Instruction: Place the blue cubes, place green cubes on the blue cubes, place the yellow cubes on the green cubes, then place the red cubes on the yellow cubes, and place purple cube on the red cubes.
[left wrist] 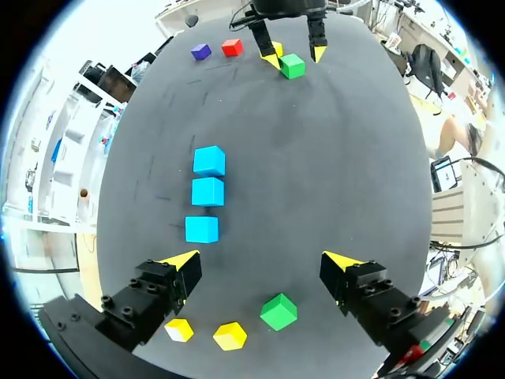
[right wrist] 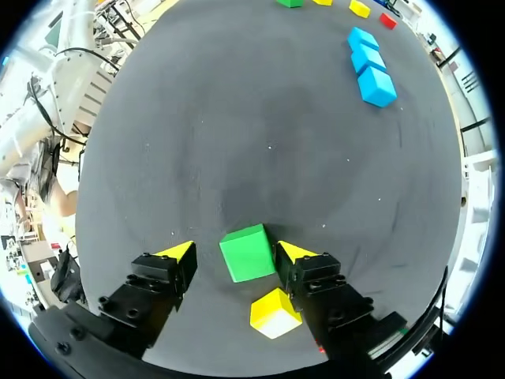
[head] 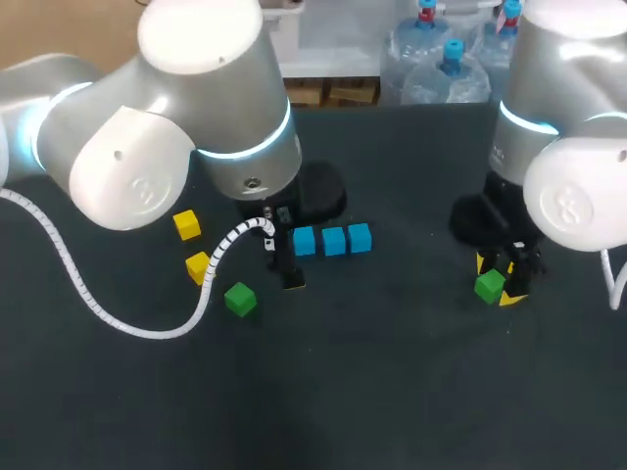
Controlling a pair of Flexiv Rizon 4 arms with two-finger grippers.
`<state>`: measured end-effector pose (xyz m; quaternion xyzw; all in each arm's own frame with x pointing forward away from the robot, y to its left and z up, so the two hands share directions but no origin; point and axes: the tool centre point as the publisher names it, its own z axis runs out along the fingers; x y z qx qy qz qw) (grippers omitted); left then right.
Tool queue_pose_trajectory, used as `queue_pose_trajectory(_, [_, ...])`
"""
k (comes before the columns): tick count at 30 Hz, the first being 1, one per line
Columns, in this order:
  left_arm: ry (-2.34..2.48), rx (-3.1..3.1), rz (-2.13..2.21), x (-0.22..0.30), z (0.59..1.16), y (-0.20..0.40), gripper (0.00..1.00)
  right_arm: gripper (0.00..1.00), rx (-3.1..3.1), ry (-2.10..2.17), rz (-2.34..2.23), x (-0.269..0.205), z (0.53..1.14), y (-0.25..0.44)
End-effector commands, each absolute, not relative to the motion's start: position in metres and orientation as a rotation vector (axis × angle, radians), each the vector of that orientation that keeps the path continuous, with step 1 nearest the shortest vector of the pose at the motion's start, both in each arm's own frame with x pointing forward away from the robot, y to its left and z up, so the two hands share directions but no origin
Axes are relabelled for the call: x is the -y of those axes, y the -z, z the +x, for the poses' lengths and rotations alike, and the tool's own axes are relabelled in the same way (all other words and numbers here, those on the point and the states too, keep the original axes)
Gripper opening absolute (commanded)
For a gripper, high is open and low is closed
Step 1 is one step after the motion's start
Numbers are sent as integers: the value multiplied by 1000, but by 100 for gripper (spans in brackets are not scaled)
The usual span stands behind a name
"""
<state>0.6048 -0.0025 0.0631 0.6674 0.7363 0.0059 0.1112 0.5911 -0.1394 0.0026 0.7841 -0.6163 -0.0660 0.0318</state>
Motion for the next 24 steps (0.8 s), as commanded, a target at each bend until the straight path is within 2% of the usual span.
queue_pose_trajectory(1, [-13,-2160,1963,2,606,-63,100,66,1900,203,2413,140,592,-2])
queue_pose_trajectory(4, [-13,-2160,1963,2,606,-63,100,87,1894,206,2411,140,592,1])
queue_pose_trajectory(6, [-13,-2160,1963,2,606,-63,100,83,1894,210,2410,140,592,3])
queue_pose_trajectory(7, [-13,-2160,1963,2,606,-63,100,74,1893,213,2406,140,593,5])
queue_pose_trajectory(9, [-13,-2160,1963,2,606,-63,100,45,1893,217,2404,140,593,7])
queue_pose_trajectory(10, [-13,-2160,1963,2,606,-63,100,38,1894,220,2402,140,593,8])
queue_pose_trajectory(11, [-13,-2160,1963,2,606,-63,100,27,1895,222,2400,140,593,9])
queue_pose_trajectory(13, [-13,-2160,1963,2,606,-63,100,0,1899,226,2397,139,594,10])
queue_pose_trajectory(24, [-13,-2160,1963,2,606,-63,100,0,2042,427,2449,137,594,2])
